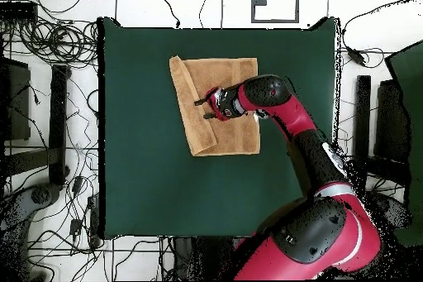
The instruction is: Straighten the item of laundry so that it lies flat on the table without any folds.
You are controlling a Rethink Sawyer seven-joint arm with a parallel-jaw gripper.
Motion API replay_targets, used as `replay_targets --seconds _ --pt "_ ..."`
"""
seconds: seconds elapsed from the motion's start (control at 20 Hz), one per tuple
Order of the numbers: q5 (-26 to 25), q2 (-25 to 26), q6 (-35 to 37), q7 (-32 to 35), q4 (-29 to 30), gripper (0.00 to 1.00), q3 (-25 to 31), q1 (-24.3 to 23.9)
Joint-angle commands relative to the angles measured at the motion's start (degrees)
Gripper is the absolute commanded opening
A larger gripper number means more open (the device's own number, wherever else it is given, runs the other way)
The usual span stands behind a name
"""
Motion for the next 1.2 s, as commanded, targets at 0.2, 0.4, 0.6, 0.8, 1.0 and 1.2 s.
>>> replay_targets --seconds 0.2,0.4,0.6,0.8,1.0,1.2 --pt "2.32 1.88 0.23 -2.85 3.7 1.0 4.53 1.44" --pt "3.21 1.03 -5.17 -1.52 9.05 1.0 6.18 0.78" --pt "3.84 1.45 -11.05 -0.31 12.76 1.0 7.95 0.28" --pt "3.83 2.93 -17.2 0.62 15.32 1.0 9.62 -0.24" --pt "3.17 4.25 -21.5 1.08 16.92 1.0 10.81 -0.93" --pt "2.85 4.94 -23.85 1.57 18.06 1.0 11.7 -1.38"
